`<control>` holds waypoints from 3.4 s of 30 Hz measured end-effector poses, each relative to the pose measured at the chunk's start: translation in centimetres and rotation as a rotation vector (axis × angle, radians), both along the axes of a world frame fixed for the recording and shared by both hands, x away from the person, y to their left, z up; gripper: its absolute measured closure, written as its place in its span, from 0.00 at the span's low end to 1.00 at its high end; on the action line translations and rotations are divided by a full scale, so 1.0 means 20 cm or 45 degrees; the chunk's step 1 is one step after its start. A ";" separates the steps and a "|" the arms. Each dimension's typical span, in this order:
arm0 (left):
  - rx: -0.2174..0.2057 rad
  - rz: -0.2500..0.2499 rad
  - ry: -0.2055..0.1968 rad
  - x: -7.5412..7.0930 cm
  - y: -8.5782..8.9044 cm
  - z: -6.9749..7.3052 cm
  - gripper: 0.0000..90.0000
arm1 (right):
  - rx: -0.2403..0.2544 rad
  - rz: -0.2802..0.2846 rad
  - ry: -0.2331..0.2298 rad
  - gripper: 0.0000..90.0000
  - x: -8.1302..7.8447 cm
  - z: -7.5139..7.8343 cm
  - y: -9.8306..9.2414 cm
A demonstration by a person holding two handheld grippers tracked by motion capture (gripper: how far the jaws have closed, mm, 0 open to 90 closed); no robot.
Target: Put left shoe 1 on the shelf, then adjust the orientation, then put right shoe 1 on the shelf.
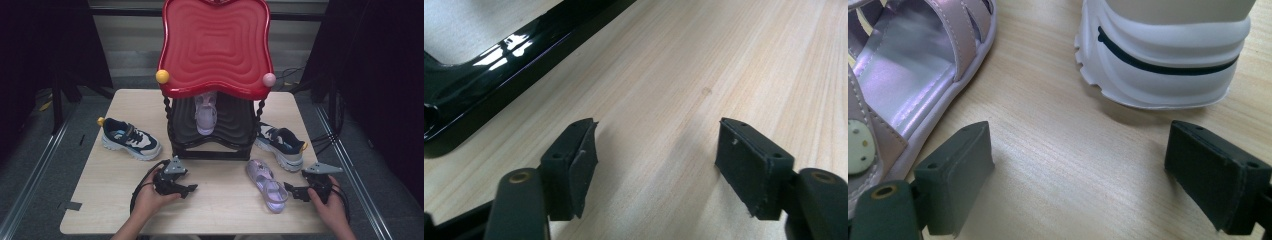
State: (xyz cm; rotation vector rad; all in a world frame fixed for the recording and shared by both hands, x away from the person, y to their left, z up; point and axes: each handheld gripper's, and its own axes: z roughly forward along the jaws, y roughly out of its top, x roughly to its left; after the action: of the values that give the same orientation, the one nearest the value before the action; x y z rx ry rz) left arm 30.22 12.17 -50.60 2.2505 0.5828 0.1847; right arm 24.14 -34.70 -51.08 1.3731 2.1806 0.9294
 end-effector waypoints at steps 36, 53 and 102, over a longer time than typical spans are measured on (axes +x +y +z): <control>0.015 -0.045 -0.023 -0.02 0.00 -0.01 0.20 | 0.094 -0.004 -0.011 0.22 -0.05 0.08 -0.01; 0.010 -0.041 -0.020 -0.02 0.00 -0.01 0.20 | 0.156 0.088 -0.108 0.32 -0.12 0.25 0.06; 0.017 -0.044 -0.020 -0.02 0.00 -0.01 0.19 | 0.191 0.228 -0.123 0.53 -0.16 0.23 0.19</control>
State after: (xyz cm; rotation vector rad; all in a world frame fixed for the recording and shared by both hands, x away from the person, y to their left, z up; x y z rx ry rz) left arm 29.84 12.10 -50.85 2.2684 0.5354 0.1892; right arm 20.99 -30.90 -46.54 1.1840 2.2263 1.2212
